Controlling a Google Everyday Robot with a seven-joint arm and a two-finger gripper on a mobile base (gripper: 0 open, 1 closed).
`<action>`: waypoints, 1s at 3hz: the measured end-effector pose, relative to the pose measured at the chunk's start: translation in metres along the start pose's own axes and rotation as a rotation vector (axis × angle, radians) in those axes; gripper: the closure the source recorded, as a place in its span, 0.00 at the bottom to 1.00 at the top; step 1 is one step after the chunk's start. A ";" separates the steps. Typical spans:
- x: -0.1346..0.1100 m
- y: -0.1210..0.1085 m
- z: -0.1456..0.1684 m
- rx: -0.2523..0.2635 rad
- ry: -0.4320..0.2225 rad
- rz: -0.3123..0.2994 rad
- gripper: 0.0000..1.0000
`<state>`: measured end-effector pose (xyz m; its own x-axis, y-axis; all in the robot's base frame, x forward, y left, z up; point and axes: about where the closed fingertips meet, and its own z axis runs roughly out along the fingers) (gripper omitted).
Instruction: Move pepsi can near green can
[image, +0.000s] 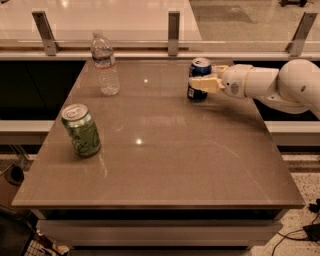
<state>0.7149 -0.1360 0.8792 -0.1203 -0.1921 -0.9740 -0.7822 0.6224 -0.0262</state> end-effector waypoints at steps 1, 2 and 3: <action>0.000 0.000 0.000 0.000 0.000 0.000 1.00; -0.012 0.008 -0.011 0.001 0.018 -0.005 1.00; -0.028 0.026 -0.025 -0.005 0.032 -0.018 1.00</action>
Offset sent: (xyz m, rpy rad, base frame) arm -0.0305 -0.0082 0.0373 -0.0456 0.0165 -0.0117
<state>0.6826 -0.1329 0.9110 -0.1251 -0.2273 -0.9658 -0.7874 0.6150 -0.0427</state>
